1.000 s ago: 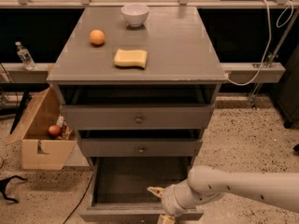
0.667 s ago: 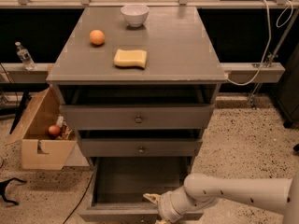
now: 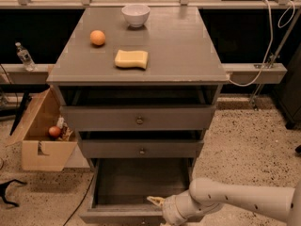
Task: Close bottom drawer
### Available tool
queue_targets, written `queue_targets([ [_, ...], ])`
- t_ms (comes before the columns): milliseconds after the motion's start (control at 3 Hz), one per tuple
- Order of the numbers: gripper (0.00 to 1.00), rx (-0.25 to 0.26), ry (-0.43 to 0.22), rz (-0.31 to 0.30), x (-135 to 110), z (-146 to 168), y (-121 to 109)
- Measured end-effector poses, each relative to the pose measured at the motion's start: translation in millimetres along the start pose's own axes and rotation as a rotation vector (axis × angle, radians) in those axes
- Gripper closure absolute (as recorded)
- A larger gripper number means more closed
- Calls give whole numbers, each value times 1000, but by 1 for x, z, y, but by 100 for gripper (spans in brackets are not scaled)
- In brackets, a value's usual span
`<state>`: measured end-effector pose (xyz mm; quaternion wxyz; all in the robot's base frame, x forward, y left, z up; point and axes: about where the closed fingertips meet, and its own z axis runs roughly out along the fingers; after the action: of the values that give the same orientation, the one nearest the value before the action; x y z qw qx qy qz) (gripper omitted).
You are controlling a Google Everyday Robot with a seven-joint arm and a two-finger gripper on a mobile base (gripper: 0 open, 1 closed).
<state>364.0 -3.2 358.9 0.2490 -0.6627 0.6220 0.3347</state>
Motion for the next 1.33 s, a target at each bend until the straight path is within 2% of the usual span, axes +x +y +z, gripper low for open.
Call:
queue_targets([
  [333, 24, 10, -12, 6, 43, -1, -3],
  [667, 47, 18, 23, 27, 77, 3, -4],
  [1000, 78, 40, 80, 69, 121, 10, -5],
  [1333, 99, 61, 134, 106, 151, 18, -7],
])
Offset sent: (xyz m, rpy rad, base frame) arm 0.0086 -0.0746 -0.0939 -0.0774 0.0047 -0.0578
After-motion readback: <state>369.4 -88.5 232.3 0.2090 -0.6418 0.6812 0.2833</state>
